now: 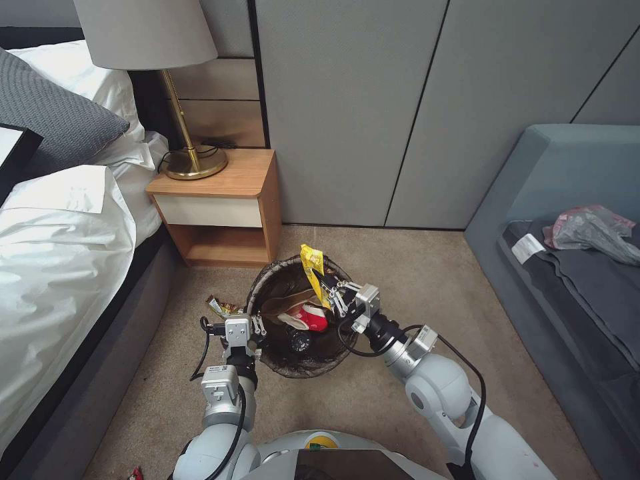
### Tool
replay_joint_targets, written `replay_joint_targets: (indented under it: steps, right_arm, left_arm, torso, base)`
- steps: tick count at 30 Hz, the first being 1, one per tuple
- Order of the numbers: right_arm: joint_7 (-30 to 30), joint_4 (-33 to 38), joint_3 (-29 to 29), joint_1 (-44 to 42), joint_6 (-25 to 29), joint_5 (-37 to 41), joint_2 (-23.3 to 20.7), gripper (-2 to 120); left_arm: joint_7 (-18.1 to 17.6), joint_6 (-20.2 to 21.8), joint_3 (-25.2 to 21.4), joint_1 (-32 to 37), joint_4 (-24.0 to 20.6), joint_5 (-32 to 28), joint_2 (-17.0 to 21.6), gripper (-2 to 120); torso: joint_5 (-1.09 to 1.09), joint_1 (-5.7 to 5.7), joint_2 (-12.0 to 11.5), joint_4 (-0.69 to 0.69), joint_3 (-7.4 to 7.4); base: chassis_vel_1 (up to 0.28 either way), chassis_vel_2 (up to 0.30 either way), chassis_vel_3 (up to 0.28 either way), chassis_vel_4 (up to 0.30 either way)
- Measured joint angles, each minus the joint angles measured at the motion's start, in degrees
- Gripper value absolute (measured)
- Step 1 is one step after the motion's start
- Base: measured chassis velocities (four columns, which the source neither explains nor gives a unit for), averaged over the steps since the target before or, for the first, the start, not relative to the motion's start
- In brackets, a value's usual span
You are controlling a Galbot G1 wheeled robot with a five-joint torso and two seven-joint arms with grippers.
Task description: Pick up the trash bin, then pick up the garbage from the floor and place it into the trash bin.
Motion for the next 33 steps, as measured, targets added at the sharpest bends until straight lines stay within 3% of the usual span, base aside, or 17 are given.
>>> replay_joint_targets:
  steps: [7,17,26,29,33]
  right_arm:
    - [0.69,-3.38,-1.24,-0.2,0.18,-3.45,1.53,0]
    - [0.98,-5.01,-2.99,-1.21,0.6,-7.71,1.35,40]
    - [1.21,-4.72,-3.15,-1.58,0.94,-8.3,1.38,68]
    - [1.26,-4.43,-3.15,-1.77,1.12,-8.58,1.32,84]
    - [1.28,-4.08,-3.11,-1.77,1.15,-8.61,1.19,93]
  left_arm:
    - [0.0,0.0,0.0,0.0,0.0,0.0,0.0,0]
    - [0.0,0.0,0.0,0.0,0.0,0.0,0.0,0]
    - [0.0,0.0,0.0,0.0,0.0,0.0,0.0,0]
    - [0.0,0.0,0.0,0.0,0.0,0.0,0.0,0]
    - [0.0,0.0,0.0,0.0,0.0,0.0,0.0,0]
  torso:
    - [0.0,0.0,0.0,0.0,0.0]
    - [0.0,0.0,0.0,0.0,0.0]
    - [0.0,0.0,0.0,0.0,0.0]
    - [0.0,0.0,0.0,0.0,0.0]
    - [0.0,0.0,0.0,0.0,0.0]
  base:
    - [0.0,0.0,0.0,0.0]
    - [0.0,0.0,0.0,0.0]
    - [0.0,0.0,0.0,0.0]
    - [0.0,0.0,0.0,0.0]
    - [0.0,0.0,0.0,0.0]
